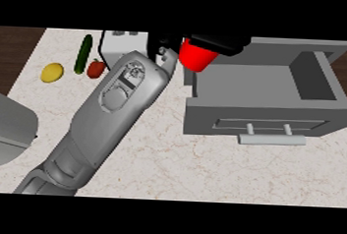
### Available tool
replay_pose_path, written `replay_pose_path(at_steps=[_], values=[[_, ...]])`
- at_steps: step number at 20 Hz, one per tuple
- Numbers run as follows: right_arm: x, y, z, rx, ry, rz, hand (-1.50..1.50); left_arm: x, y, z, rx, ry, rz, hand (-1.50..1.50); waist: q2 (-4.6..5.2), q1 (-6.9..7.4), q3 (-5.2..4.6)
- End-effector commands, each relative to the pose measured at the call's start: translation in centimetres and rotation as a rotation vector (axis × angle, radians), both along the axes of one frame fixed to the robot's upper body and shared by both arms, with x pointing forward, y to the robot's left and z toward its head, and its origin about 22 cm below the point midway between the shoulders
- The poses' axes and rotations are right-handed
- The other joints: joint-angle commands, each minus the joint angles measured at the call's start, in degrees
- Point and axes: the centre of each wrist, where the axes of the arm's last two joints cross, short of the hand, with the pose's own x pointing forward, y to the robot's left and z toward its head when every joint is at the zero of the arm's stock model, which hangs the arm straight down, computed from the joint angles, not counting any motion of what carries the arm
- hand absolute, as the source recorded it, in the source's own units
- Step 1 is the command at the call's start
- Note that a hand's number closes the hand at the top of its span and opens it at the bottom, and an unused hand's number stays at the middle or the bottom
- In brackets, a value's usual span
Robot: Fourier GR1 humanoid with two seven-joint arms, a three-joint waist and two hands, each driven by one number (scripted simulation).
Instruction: Pick up the can, place it into the drawer and close the drawer
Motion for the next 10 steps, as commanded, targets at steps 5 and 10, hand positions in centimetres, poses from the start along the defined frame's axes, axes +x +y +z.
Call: replay_pose_path(at_steps=[5, 10], values=[[0.8, -0.4, -0.6, 0.01, 0.003, 0.009, -1.5, 1.5, -3.0, 1.6, 0.032, 0.017, 0.022, 1.5, 0.28, -0.89, 0.03], [1.2, 0.4, 0.5, 0.008, 0.01, 0.019, -1.5, 2.0, -4.5, 2.7, 0.064, 0.028, 0.021, 1.5, 0.3, -1.1, 0.03]])
